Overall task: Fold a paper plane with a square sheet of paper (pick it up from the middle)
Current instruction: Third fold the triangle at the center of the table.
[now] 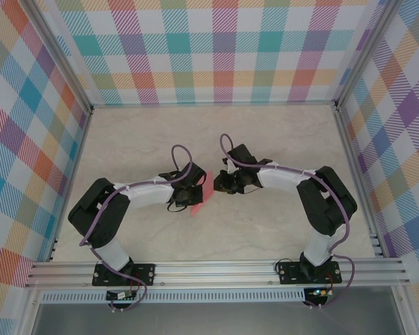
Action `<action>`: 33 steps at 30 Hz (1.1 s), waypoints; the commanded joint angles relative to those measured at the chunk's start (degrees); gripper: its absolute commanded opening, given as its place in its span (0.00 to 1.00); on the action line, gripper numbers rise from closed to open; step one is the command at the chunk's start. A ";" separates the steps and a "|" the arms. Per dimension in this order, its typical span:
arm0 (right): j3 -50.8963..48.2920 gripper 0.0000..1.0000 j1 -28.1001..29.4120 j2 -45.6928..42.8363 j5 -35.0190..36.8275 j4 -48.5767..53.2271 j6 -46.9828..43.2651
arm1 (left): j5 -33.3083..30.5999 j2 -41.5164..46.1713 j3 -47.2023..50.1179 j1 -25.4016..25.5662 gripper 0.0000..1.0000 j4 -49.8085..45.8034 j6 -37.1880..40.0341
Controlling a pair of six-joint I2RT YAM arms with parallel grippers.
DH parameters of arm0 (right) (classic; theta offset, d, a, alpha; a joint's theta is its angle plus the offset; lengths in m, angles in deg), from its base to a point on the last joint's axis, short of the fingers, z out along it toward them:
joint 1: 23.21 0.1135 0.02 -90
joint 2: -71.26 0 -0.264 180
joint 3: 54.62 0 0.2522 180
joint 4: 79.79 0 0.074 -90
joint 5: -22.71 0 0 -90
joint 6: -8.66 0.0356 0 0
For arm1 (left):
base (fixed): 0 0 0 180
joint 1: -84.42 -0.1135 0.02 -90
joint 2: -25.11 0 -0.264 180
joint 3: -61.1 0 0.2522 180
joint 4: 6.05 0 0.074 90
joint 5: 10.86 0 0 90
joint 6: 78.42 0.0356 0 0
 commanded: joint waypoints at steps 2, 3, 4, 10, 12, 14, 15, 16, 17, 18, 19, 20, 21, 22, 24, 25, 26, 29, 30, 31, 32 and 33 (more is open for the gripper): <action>1.93 0.13 1.09 2.91 -4.11 -3.73 1.69 | -1.31 -1.81 -0.91 0.19 0.01 -2.16 -1.17; 1.99 0.13 1.32 3.43 -4.63 -4.25 2.00 | -1.32 -1.93 -0.81 0.26 0.01 -2.17 -1.25; 2.00 0.12 1.44 4.00 -5.15 -5.03 2.45 | -1.41 -1.94 -0.72 0.27 0.01 -2.13 -1.32; 2.17 0.09 1.83 6.26 -7.82 -9.14 4.63 | -1.01 -1.77 0.24 0.26 0.00 -1.89 -1.81; 2.48 0.08 1.98 6.91 -8.26 -9.55 4.92 | -0.84 -1.71 0.45 0.24 0.00 -1.81 -1.98; 2.70 0.08 2.14 7.60 -8.47 -9.66 5.18 | -0.69 -1.56 0.55 0.26 0.00 -1.71 -2.03; 2.70 0.08 2.21 7.86 -8.54 -9.79 5.21 | -0.66 -1.60 0.53 0.22 0.00 -1.68 -2.09; 2.71 0.08 2.29 8.15 -8.60 -9.79 5.19 | -0.65 -1.50 0.60 0.24 0.00 -1.73 -2.04; 2.78 0.08 2.34 8.37 -8.64 -9.78 5.19 | -0.65 -1.40 0.62 0.28 0.00 -1.68 -2.11; 2.79 0.08 2.47 8.71 -8.68 -9.79 5.19 | -0.72 -1.38 0.62 0.26 0.00 -1.72 -2.14; 2.79 0.08 2.43 9.00 -8.73 -9.77 5.24 | -0.70 -1.42 0.64 0.26 0.00 -1.72 -2.12; 2.87 0.08 2.43 9.41 -8.69 -9.80 5.27 | -0.78 -1.42 0.58 0.24 0.00 -1.78 -2.16; 2.88 0.08 2.43 9.74 -8.73 -9.80 5.27 | -0.77 -1.36 0.57 0.25 0.00 -1.89 -2.14; 2.96 0.08 2.43 9.95 -8.66 -9.80 5.21 | -0.88 -1.44 0.58 0.25 0.00 -2.06 -2.12; 2.96 0.08 2.43 10.35 -8.30 -9.64 5.14 | -1.16 -1.39 0.58 0.20 0.00 -2.41 -2.37; 2.96 0.08 2.47 10.50 -8.02 -9.54 4.97 | -1.35 -1.42 0.55 0.28 0.00 -2.60 -2.41; 3.04 0.08 2.43 10.63 -7.67 -9.27 4.83 | -1.52 -1.42 0.61 0.27 0.00 -2.85 -2.46; 2.90 0.08 2.38 10.92 -6.77 -8.83 4.44 | -1.87 -1.42 0.66 0.26 0.00 -3.25 -2.39; 2.88 0.08 2.43 10.99 -6.51 -8.70 4.31 | -2.00 -1.42 0.64 0.31 0.00 -3.31 -2.38; 2.79 0.08 2.43 11.07 -6.21 -8.56 4.18 | -2.06 -1.47 0.64 0.32 0.00 -3.31 -2.39; 2.70 0.08 2.43 11.08 -5.80 -8.44 3.99 | -2.18 -1.51 0.73 0.21 0.00 -3.43 -2.45; 2.63 0.08 2.43 11.13 -5.52 -8.23 3.89 | -2.29 -1.53 0.73 0.25 0.00 -3.48 -2.39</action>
